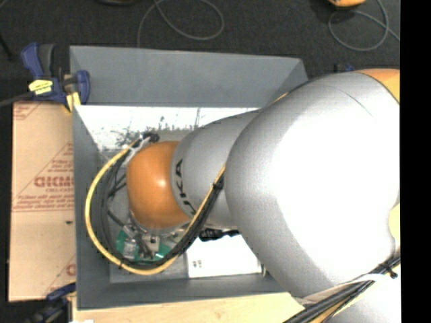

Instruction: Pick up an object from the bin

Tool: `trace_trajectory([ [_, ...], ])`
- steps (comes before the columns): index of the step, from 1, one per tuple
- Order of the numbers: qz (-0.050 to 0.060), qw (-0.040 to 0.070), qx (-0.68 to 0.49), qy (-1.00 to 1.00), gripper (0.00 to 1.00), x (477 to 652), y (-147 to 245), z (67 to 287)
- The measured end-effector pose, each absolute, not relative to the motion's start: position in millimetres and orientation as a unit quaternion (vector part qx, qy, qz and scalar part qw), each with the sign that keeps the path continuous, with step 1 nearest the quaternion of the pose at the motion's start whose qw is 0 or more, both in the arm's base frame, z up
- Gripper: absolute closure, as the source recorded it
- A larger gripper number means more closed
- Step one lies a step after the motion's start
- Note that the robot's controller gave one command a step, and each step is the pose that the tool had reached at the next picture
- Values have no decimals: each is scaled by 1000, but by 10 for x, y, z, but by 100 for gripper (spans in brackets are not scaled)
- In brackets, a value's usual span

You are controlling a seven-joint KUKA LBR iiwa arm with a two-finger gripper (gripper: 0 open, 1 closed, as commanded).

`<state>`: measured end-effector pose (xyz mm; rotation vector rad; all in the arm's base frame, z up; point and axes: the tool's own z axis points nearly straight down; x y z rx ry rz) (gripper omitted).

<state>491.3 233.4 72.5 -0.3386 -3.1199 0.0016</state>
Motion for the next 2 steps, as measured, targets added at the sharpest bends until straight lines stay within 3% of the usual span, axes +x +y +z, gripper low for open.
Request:
trace_trajectory([
  [2,0,0,-108,-994,100,4924,2336,1015],
])
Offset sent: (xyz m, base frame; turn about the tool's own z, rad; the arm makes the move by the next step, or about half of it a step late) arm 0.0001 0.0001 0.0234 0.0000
